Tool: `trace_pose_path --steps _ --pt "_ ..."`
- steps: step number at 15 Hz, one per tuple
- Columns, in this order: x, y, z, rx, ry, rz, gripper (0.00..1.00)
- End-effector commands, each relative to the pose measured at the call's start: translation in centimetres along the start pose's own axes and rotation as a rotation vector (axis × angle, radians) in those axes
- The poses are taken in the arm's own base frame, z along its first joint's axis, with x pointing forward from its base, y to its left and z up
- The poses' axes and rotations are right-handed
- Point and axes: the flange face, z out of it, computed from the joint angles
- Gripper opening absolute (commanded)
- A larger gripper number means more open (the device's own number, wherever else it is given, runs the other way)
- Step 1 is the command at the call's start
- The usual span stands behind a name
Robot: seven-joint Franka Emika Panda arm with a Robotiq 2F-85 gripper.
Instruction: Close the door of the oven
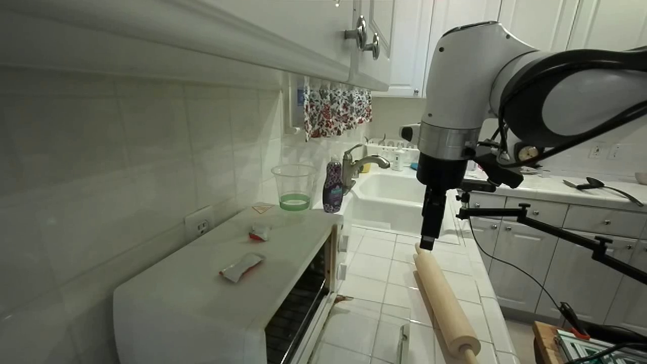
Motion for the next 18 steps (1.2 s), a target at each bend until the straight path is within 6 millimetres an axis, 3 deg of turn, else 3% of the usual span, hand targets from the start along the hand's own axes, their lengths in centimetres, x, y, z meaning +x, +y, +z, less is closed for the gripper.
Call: trace_pose_path --steps 1,17,18 --pt "0.02 -0.01 -0.07 0.0 -0.001 0.0 1.0" --pt "0.02 -0.01 -0.07 0.0 -0.001 0.0 1.0" --pt "0.74 0.07 0.65 -0.005 0.005 0.098 1.0"
